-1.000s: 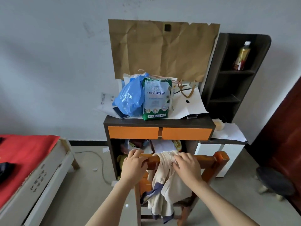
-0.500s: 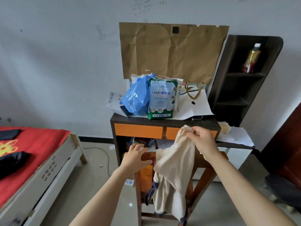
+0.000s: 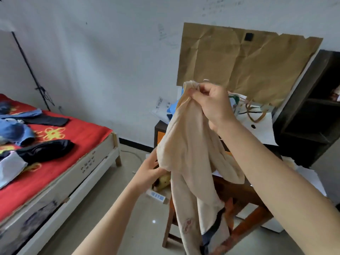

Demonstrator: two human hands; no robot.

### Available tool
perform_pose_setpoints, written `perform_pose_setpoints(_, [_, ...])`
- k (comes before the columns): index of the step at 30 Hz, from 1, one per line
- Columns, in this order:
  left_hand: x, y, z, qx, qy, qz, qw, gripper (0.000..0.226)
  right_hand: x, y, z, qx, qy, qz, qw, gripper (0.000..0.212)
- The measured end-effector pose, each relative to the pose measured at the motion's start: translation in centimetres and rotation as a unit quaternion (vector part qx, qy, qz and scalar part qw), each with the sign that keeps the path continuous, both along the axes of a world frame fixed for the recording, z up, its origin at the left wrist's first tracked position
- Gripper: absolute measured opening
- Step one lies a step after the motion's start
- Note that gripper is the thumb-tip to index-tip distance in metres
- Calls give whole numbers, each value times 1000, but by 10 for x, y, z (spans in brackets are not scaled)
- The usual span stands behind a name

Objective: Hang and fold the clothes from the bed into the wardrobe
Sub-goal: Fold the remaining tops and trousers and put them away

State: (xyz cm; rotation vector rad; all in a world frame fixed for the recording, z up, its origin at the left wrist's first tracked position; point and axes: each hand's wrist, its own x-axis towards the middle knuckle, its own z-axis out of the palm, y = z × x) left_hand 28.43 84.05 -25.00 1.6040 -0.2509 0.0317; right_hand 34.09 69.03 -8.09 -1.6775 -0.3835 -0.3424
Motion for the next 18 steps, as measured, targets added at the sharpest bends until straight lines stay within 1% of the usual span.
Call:
perform_pose_setpoints(1, [-9, 11, 10, -19, 0, 38, 999, 65, 1, 21, 7, -5, -16, 18, 1000, 25])
perform_pose_setpoints(3, [-32, 46, 27, -61, 1, 158, 986, 27, -1, 76, 20, -26, -46, 65, 996, 26])
perform_pose_setpoints(4, [-41, 64, 31, -109, 6, 195, 975, 10, -3, 100, 24, -34, -61, 81, 994, 23])
perform_pose_setpoints(5, [-50, 82, 40, -179, 2, 209, 961, 9, -7, 124, 29, -41, -77, 93, 992, 21])
perform_pose_setpoints(6, [-63, 107, 44, -248, -16, 204, 947, 21, -15, 152, 32, -40, -87, 110, 989, 22])
perform_pose_setpoints(8, [-89, 158, 49, -339, -42, 201, 918, 46, -30, 207, 34, -35, -102, 132, 985, 31])
perform_pose_setpoints(9, [-101, 181, 51, -364, -51, 197, 909, 54, -37, 231, 33, -34, -104, 140, 984, 33])
perform_pose_setpoints(10, [-111, 196, 54, -376, -59, 183, 906, 58, -42, 249, 33, -35, -107, 144, 983, 32])
perform_pose_setpoints(11, [-131, 226, 56, -363, -73, 200, 907, 65, -56, 286, 32, -34, -106, 163, 980, 29])
perform_pose_setpoints(13, [-153, 258, 60, -325, -77, 254, 908, 87, -71, 332, 26, -34, -99, 180, 978, 20])
perform_pose_setpoints(14, [-166, 277, 59, -290, -81, 297, 906, 83, -81, 358, 23, -30, -93, 193, 976, 18])
perform_pose_setpoints(15, [-181, 297, 60, -244, -93, 356, 897, 66, -95, 388, 19, -25, -88, 208, 974, 20])
perform_pose_setpoints(16, [-185, 304, 63, -208, -96, 398, 888, 41, -99, 401, 15, -24, -86, 210, 974, 23])
perform_pose_setpoints(17, [-203, 325, 63, -180, -94, 465, 862, 22, -117, 431, 7, -27, -88, 228, 969, 21])
perform_pose_setpoints(18, [-214, 339, 63, -163, -87, 514, 838, 15, -127, 449, 1, -31, -90, 238, 966, 16])
